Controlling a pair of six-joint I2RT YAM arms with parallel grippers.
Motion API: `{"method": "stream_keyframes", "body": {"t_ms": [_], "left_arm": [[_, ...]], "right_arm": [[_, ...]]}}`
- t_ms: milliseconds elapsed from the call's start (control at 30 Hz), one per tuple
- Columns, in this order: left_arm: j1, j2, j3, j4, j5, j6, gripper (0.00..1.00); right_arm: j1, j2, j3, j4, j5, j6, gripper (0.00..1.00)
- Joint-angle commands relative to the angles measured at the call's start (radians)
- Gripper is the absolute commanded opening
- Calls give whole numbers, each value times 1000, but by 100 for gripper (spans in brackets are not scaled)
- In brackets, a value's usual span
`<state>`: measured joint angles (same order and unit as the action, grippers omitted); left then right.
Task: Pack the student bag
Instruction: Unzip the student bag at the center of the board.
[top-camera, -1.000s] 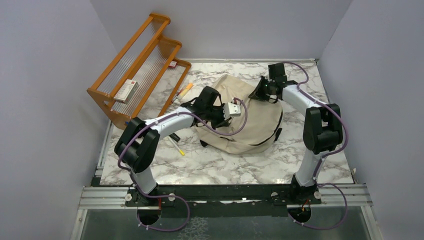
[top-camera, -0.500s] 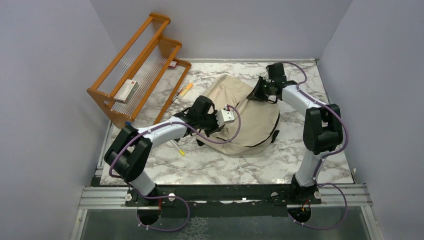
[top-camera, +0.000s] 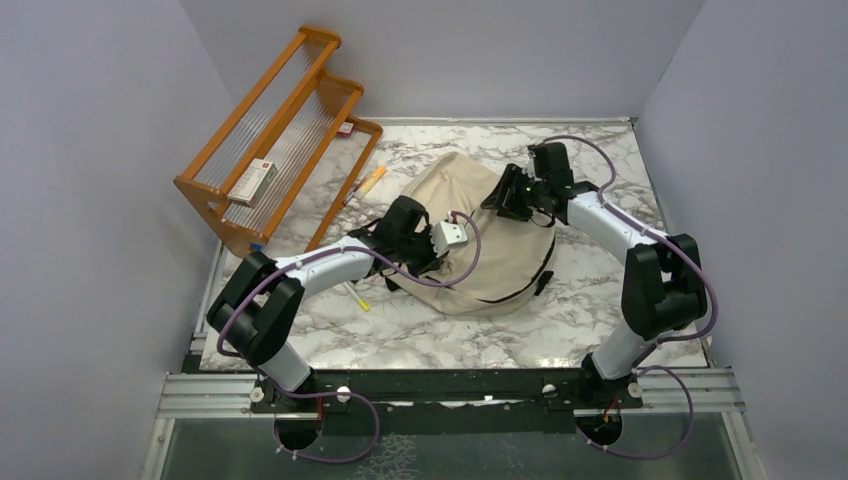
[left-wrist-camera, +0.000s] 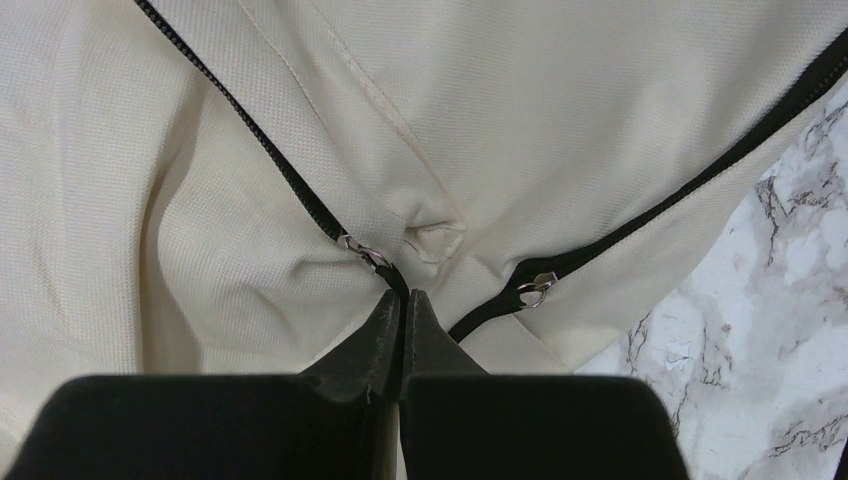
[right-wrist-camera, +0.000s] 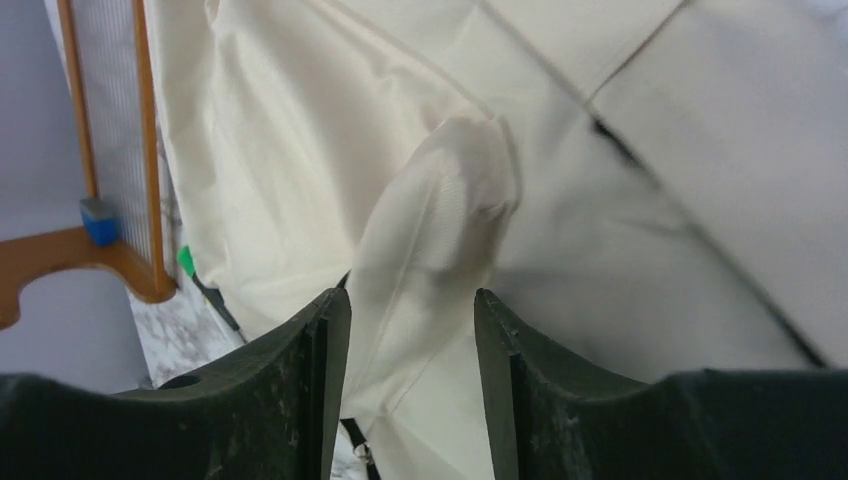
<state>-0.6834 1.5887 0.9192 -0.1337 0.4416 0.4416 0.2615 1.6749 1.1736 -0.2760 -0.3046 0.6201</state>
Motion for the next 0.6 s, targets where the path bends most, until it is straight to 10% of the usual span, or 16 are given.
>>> {"method": "stream_keyframes", "body": {"t_ms": [0, 400, 567], "left_arm": [[-21, -15, 19, -53, 48, -9, 0], [-52, -26, 23, -47, 52, -7, 0], [-55, -37, 20, -49, 47, 2, 0]], "right_arm": [[70, -32, -31, 52, -13, 63, 63], [144, 96, 21, -1, 108, 38, 71], [144, 118, 50, -23, 178, 22, 42]]}}
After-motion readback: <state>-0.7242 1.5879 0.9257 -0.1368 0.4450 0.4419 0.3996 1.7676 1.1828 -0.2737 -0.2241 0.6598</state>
